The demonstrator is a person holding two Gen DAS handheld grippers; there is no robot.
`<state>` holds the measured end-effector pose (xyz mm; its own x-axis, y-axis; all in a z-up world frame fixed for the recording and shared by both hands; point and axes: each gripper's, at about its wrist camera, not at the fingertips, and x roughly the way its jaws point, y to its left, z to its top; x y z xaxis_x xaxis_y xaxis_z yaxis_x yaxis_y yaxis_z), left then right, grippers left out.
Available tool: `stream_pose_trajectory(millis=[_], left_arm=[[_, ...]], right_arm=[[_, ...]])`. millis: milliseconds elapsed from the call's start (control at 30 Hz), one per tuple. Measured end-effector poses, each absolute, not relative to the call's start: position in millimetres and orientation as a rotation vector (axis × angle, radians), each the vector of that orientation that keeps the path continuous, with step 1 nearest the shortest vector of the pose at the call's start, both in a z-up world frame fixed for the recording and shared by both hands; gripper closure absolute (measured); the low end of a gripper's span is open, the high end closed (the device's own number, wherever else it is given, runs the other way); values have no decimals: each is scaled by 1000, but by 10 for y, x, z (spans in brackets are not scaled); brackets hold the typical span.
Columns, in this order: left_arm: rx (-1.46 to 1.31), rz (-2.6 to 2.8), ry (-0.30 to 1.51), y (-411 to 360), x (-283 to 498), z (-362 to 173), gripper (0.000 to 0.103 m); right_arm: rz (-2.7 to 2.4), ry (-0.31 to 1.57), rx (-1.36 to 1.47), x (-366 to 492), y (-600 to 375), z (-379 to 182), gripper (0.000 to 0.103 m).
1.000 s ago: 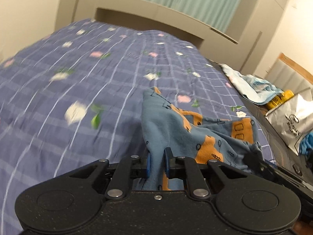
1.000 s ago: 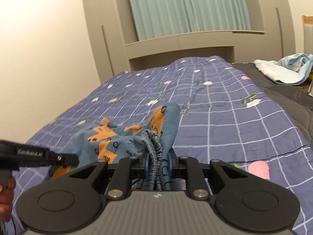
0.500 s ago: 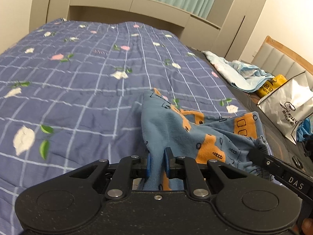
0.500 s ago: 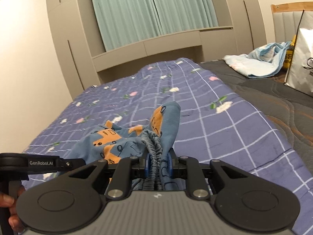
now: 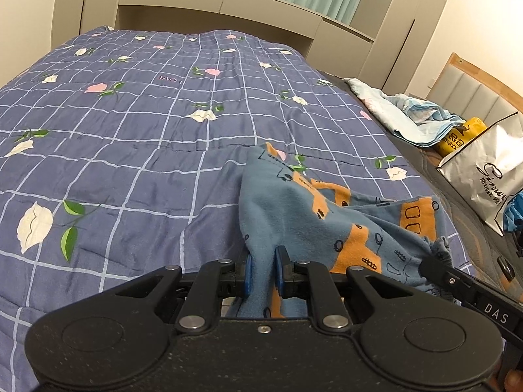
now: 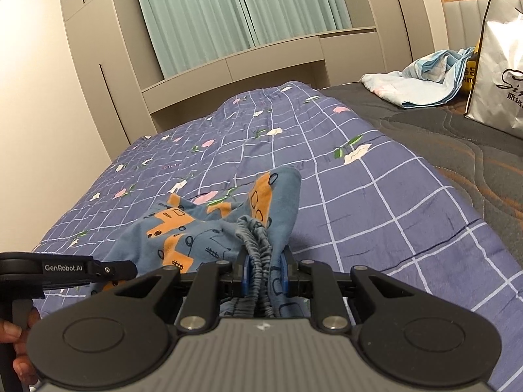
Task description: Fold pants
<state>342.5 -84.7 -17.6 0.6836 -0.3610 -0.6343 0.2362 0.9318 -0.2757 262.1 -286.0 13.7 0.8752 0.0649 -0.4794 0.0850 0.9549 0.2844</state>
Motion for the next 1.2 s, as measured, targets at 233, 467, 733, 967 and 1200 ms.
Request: stream_pose_trajectory(millis=[233, 467, 733, 967, 1200], left_arm=[[-171, -333, 750, -860, 3437, -182, 87], [-172, -321, 766, -864, 3453, -188, 82], [-173, -313, 781, -905, 3408, -117, 47], [-148, -294, 730, -930, 3264, 38, 17], [-105, -256, 673, -920, 3011, 215, 2]], right_arm=[[-17, 518, 312, 2645, -2868, 115, 82], [-32, 522, 313, 2653, -2883, 113, 71], [-52, 509, 308, 2601, -2914, 145, 48], [-64, 480, 290, 2502, -2920, 252, 16], [-66, 441, 279, 2291, -2927, 370, 0]])
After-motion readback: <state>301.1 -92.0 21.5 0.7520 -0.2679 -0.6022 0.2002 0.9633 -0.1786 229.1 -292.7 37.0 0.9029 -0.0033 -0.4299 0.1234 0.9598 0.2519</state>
